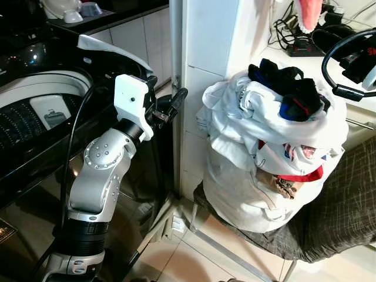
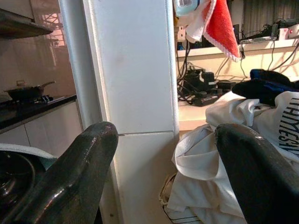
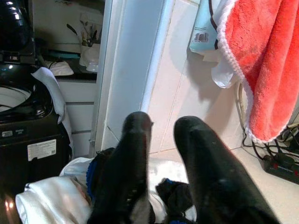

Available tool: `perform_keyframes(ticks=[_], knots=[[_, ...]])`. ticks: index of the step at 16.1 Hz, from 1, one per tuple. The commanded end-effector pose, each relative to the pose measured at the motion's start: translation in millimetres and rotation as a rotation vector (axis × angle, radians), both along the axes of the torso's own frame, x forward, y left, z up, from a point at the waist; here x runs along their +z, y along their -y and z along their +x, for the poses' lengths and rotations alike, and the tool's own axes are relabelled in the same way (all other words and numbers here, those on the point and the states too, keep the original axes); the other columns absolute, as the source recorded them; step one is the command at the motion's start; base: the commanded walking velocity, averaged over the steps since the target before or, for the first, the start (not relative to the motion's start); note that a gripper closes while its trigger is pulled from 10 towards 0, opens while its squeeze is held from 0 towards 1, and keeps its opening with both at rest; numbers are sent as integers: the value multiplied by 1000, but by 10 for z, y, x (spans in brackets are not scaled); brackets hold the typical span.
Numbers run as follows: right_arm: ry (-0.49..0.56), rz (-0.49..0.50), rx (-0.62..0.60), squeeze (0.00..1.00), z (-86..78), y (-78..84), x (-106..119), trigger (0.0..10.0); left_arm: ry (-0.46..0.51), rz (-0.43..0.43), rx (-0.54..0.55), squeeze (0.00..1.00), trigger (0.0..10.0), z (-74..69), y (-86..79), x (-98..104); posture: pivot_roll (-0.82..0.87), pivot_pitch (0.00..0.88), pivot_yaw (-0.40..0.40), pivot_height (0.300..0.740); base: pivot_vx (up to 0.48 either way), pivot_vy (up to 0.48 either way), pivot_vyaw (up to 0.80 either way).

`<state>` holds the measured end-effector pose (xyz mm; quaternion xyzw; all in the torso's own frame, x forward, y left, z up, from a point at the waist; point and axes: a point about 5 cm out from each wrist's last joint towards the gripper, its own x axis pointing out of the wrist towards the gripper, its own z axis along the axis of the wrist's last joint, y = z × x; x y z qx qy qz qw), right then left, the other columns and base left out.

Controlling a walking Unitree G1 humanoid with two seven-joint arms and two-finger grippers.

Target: Clothes washing

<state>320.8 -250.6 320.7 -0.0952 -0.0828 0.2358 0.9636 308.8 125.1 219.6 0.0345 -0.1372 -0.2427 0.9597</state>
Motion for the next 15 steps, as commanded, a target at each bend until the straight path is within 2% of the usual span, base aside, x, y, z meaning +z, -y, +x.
perform_keyframes(ticks=[1, 7, 8, 10, 11, 13, 15], knots=[[8, -9, 17, 1000, -4, -22, 36, 10000, 9, 16, 2, 0, 10000, 18, 7, 16, -83, 0, 18, 740, 0, 0, 0], [-24, -25, 55, 1000, 34, -30, 45, 10000, 9, 32, -6, 0, 10000, 19, 10, 8, -79, 0, 18, 740, 0, 0, 0], [-53, -14, 62, 1000, 57, -25, 53, 10000, 8, 34, -7, 0, 10000, 22, 10, 8, -78, 0, 20, 740, 0, 0, 0], [-191, -11, 95, 1000, 127, -20, 28, 10000, 6, 44, -14, 0, 10000, 31, 17, 8, -76, 0, 20, 740, 0, 0, 0], [-216, 1, 104, 1000, 146, -24, 43, 10000, 7, 46, -16, 0, 10000, 32, 18, 9, -73, 0, 20, 740, 0, 0, 0], [-310, 60, 133, 1000, 207, -50, 109, 10000, 9, 51, -19, 0, 10000, 33, 16, 20, -64, 0, 13, 740, 0, 0, 0], [-352, 19, 150, 1000, 230, -72, 100, 10000, 12, 58, -11, 0, 10000, 35, -9, 25, -61, 0, 11, 740, 0, 0, 0]])
